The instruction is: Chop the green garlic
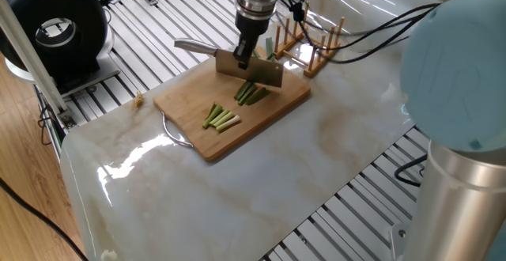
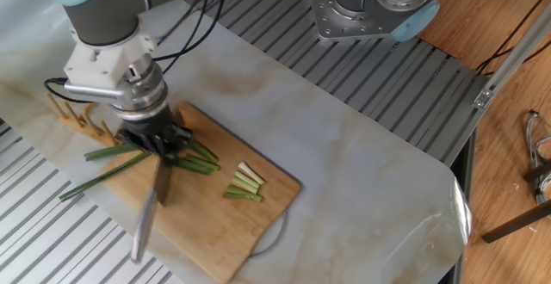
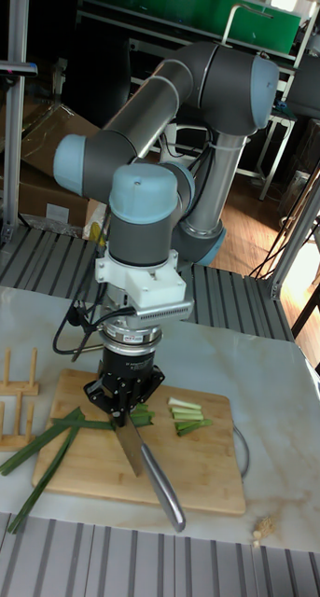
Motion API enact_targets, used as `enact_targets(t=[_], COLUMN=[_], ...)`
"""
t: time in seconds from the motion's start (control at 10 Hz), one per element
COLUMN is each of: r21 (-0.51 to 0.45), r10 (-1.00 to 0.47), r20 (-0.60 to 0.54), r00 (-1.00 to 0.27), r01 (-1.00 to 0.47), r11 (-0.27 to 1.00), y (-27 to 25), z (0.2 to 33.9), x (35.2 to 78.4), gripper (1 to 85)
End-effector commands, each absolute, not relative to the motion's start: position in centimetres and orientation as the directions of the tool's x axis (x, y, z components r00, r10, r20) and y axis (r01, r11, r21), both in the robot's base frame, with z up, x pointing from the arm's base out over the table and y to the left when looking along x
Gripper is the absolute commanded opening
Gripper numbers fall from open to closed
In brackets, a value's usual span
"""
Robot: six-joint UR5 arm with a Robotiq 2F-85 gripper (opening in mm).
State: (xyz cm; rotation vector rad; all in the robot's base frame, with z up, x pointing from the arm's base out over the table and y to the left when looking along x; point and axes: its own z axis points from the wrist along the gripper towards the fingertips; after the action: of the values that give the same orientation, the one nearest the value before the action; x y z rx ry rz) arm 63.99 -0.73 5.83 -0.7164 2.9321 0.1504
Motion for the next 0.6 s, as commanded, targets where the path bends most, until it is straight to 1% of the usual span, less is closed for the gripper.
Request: enact_targets(t=[0.0,0.3,0.5], r21=[0.057,0.039,0.027], r10=[-0.421,-0.435,-0.421], r20=[-0.152,-0.112,-0.051], r00=[-0.894,-0.894,-0.906], r01=[-0.433,-0.441,-0.423], r11=[0.899,0.897,0.906], y=[1.2,-0.4,-1.8], z=[5.5,5.8,5.9], x=[64.6,63.9,62.6], gripper=[1.3,1.3,1.3])
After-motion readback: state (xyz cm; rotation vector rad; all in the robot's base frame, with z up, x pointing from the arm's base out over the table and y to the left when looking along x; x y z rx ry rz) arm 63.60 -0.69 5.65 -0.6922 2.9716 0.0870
